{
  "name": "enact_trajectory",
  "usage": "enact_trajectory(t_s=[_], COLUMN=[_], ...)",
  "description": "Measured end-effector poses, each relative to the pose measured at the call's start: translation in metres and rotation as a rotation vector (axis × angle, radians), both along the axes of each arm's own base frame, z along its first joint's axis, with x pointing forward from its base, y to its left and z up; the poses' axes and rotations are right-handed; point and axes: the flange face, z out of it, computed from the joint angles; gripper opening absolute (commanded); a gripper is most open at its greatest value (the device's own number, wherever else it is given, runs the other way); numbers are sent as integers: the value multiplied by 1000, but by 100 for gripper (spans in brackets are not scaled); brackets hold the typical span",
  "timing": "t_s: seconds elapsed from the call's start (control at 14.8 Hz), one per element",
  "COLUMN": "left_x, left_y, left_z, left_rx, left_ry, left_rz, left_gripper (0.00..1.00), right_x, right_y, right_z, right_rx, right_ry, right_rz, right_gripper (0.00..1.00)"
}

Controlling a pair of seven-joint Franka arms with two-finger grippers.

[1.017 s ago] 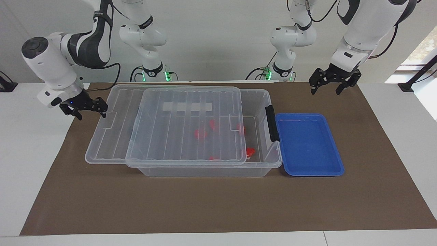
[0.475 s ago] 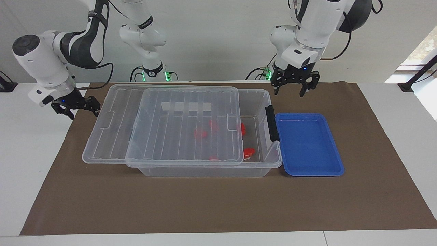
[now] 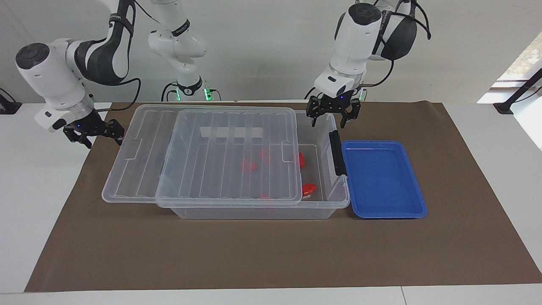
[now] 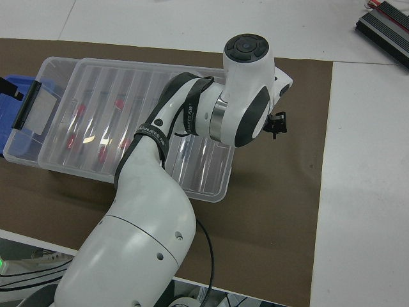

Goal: Place red block in blue tray from box
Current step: 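Reach the left gripper into the opened box toward a red block, then grasp a red block inside the clear box with the left gripper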

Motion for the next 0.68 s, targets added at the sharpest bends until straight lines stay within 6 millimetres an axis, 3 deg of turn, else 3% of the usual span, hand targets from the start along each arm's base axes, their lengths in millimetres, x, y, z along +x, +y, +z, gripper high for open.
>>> enact_trajectory(t_s=[0.34,0.68], left_x=[6,9], left_y=[-20,-20], left_z=[-60,-85], left_rx=[3,8], left_ry=[30,43], left_rz=[20,25], left_gripper=[94,92], right_x=[6,8], right_y=[7,15], right_z=[12,5], right_rx=[-1,1], right_ry=[-1,13], right_rz=[-41,-105], right_gripper=[100,100])
